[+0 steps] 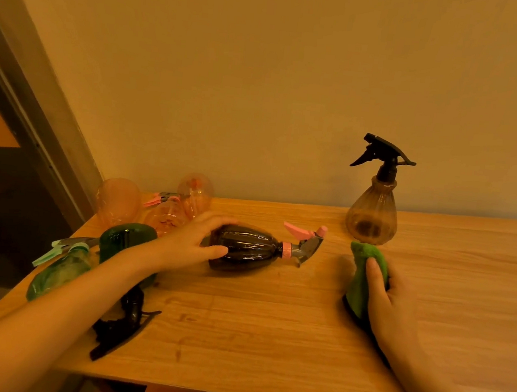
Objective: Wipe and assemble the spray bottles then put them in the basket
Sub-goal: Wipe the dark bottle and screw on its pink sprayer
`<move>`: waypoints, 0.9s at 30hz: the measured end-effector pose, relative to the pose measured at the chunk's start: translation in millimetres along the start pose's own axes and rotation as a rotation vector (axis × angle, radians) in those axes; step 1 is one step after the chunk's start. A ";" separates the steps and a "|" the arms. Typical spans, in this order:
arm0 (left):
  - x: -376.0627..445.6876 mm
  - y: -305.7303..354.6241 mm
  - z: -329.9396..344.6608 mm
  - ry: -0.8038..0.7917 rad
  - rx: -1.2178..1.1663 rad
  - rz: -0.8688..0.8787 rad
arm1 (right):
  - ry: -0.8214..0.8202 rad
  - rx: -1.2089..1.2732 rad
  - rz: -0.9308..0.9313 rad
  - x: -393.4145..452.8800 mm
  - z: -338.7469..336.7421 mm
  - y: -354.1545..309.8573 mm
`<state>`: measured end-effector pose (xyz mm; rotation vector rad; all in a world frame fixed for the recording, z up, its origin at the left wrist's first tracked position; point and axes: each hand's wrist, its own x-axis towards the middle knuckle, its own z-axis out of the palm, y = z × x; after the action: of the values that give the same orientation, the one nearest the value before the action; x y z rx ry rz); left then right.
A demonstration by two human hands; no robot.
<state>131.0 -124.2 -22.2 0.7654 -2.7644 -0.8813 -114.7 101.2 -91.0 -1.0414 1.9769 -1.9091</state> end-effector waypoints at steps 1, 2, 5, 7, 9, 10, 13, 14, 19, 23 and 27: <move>0.3 0.8 2.8 0.012 0.034 0.004 | -0.005 -0.002 -0.003 -0.3 0.2 -0.7; 0.8 1.5 5.2 0.017 0.067 0.002 | -0.006 -0.004 -0.008 -0.2 0.1 -1.4; 3.5 2.4 13.1 0.029 0.138 -0.016 | -0.008 -0.002 -0.007 -0.7 0.5 -4.8; 6.5 2.0 17.2 0.068 0.165 -0.023 | -0.006 0.001 -0.010 -0.8 0.7 -5.7; 9.7 0.5 16.0 0.078 0.125 -0.033 | 0.004 0.001 -0.020 -0.3 0.6 -4.9; 10.6 -0.8 13.5 0.060 0.069 -0.032 | 0.009 -0.002 -0.027 0.0 0.3 -3.8; 11.8 -2.0 3.8 -0.032 -0.056 -0.024 | 0.010 -0.027 -0.052 0.1 0.2 0.7; 12.7 -1.7 0.8 -0.061 -0.066 -0.028 | 0.001 -0.035 -0.069 0.9 0.2 2.6; 25.7 4.3 -11.3 -0.202 -0.204 -0.086 | -0.095 -0.232 -0.389 12.8 8.2 3.6; 33.8 8.2 -17.5 -0.270 -0.227 -0.123 | -0.170 -0.392 -0.629 25.6 26.7 -9.4; 35.6 11.3 -19.9 -0.293 -0.253 -0.141 | -0.269 -0.546 -0.725 41.9 49.5 -21.2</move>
<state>101.2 -144.5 -0.2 0.8516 -2.7822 -1.4439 -108.8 38.5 -64.9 -2.2759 2.1780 -1.3453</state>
